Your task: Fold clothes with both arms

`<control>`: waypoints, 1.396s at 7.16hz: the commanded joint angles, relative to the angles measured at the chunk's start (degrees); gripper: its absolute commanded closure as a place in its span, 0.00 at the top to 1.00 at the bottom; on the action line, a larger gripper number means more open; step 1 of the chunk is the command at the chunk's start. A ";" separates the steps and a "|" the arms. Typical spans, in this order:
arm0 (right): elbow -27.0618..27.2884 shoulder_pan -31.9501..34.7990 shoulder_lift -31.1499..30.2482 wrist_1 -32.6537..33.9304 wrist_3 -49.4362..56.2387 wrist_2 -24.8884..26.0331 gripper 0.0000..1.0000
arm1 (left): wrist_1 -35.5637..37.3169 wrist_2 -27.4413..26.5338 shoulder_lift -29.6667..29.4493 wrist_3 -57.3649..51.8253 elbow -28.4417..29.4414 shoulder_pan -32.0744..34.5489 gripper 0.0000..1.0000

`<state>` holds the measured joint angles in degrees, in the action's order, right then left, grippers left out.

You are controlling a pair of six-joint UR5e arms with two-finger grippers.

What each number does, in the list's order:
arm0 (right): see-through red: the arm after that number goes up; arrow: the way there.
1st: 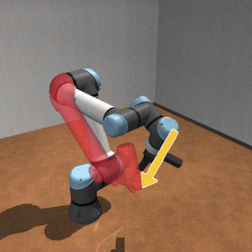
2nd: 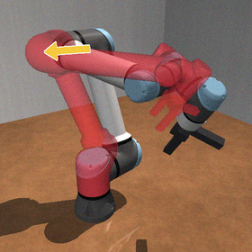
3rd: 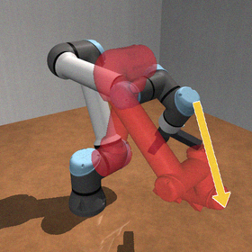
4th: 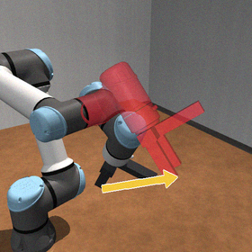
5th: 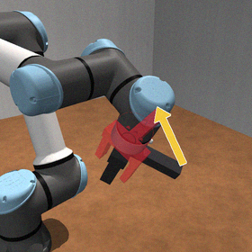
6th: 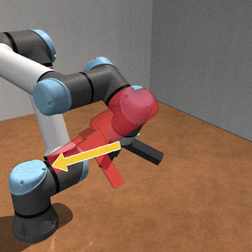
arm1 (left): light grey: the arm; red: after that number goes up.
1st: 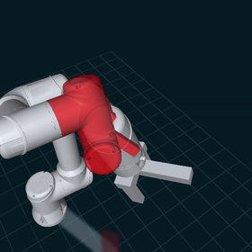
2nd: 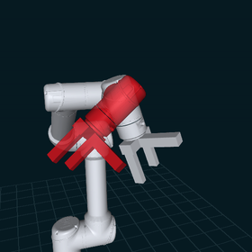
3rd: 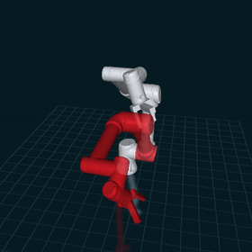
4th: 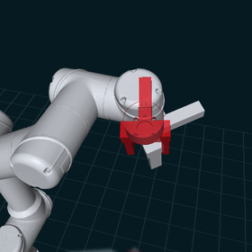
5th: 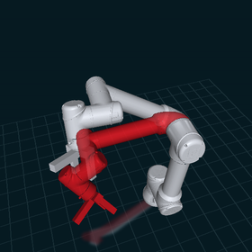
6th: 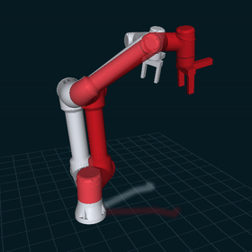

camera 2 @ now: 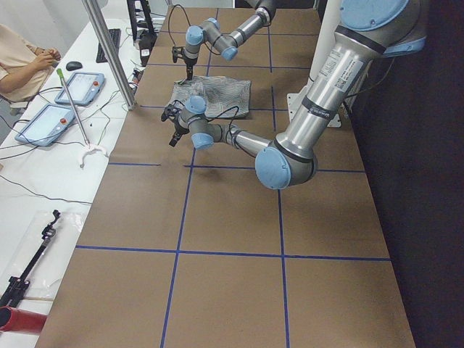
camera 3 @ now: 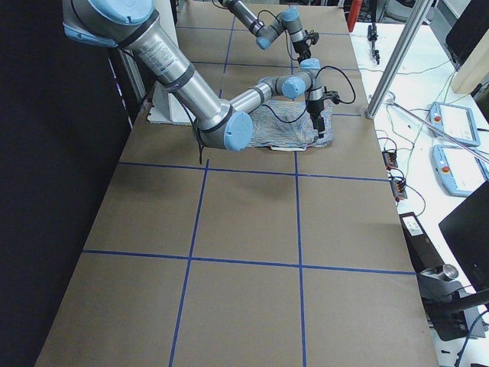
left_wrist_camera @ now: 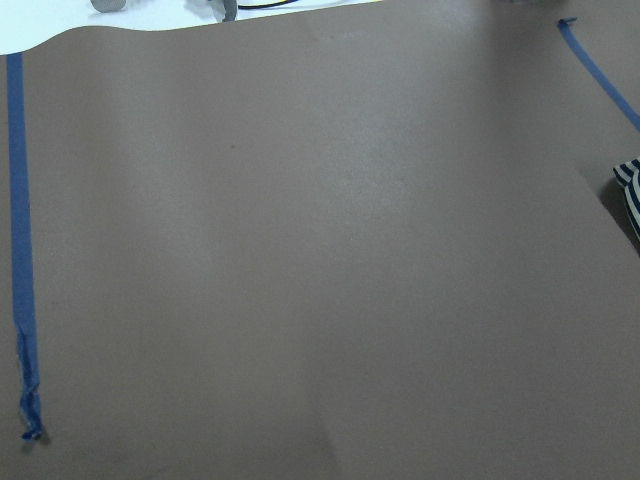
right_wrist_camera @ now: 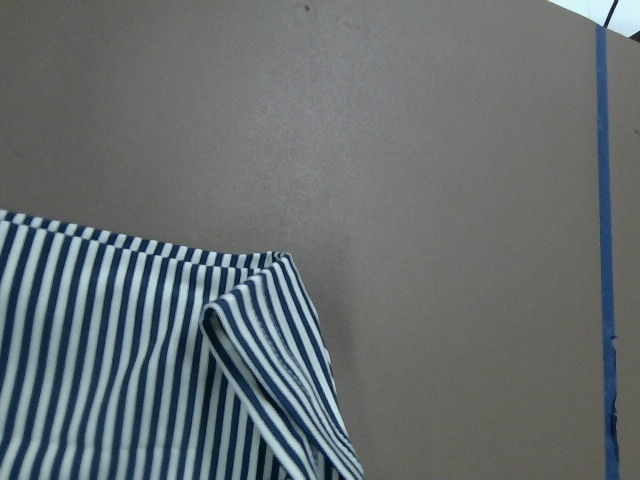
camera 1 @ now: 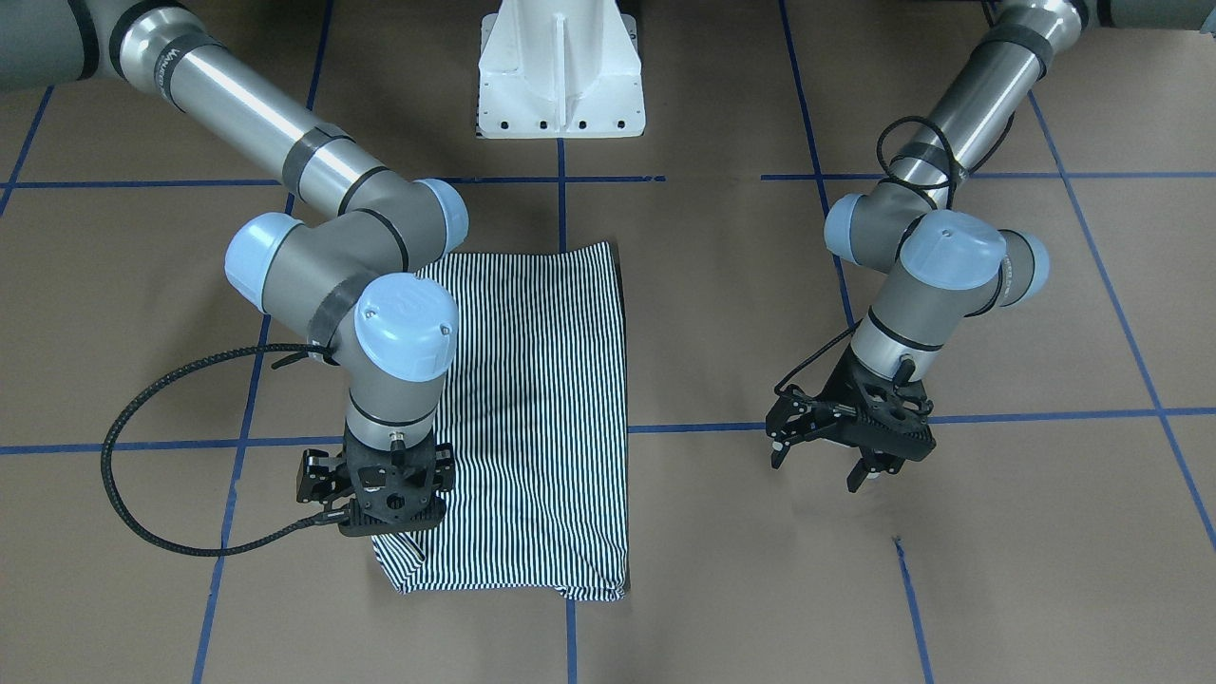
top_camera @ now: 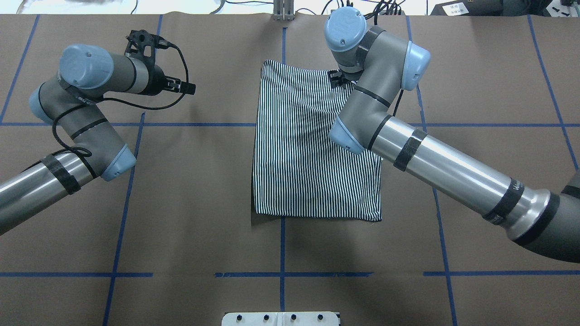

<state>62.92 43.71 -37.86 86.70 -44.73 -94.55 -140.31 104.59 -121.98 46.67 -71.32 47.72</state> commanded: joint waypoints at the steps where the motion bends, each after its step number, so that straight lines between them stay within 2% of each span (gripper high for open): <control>1: -3.23 -0.03 -0.02 -0.39 1.22 0.33 1.00 | 0.12 0.00 -0.01 0.00 -0.22 0.00 1.00; 6: -3.50 7.61 -5.11 -0.83 14.39 0.51 1.00 | 0.21 0.00 0.25 1.05 -1.19 0.00 1.00; 7: -2.89 7.97 -5.56 -3.27 14.67 0.07 1.00 | 0.38 0.09 0.25 1.40 -2.32 0.00 1.00; 8: 0.77 8.06 -6.95 -5.64 14.15 -3.15 1.00 | 0.56 0.18 0.34 3.23 -3.98 -0.09 1.00; 9: 8.03 8.06 -10.71 -5.84 12.14 -7.80 1.00 | 0.47 0.61 0.25 7.34 -4.44 -0.78 1.00; 10: 15.84 7.89 -14.75 -5.84 8.38 -9.84 1.00 | 0.47 1.66 0.43 12.17 -6.79 -2.79 1.00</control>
<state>69.81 51.66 -48.01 81.32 -32.76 -100.86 -139.84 105.29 -121.67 53.54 -75.90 46.71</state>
